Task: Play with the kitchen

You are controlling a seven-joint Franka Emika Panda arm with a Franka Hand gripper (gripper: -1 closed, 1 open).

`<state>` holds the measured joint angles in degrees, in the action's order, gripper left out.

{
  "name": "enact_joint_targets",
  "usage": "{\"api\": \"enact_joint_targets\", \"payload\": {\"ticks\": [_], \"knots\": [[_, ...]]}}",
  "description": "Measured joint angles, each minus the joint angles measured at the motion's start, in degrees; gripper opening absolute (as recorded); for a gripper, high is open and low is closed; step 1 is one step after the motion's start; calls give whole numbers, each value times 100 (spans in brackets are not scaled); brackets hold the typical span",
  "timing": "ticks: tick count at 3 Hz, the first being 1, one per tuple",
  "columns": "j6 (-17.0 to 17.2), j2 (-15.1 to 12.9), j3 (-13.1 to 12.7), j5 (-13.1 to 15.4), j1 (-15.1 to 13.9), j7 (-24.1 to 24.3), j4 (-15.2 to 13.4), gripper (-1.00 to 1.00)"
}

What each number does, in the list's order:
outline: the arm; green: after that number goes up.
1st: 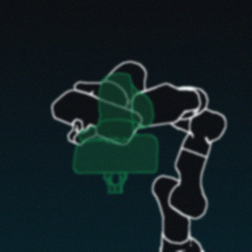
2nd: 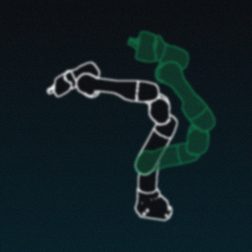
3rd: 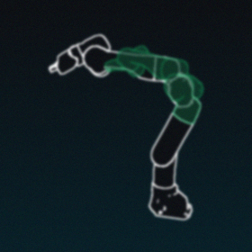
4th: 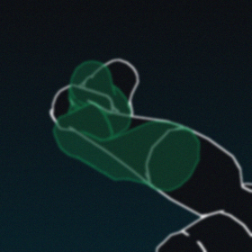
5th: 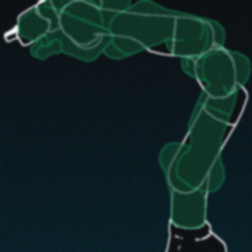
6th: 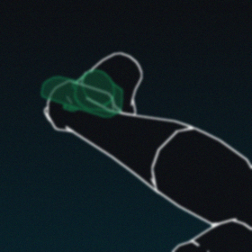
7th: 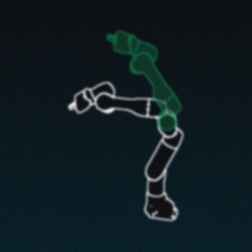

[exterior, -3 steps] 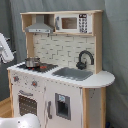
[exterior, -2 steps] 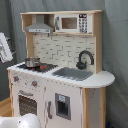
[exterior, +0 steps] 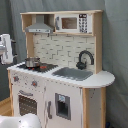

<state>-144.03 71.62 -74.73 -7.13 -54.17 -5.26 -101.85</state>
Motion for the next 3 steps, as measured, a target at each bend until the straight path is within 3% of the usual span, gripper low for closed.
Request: {"api": "enact_joint_targets", "payload": {"ticks": [1, 3], "knots": [[352, -111, 7, -449, -71, -3, 33, 100], [1246, -663, -42, -919, -320, -19, 492, 100]]}}
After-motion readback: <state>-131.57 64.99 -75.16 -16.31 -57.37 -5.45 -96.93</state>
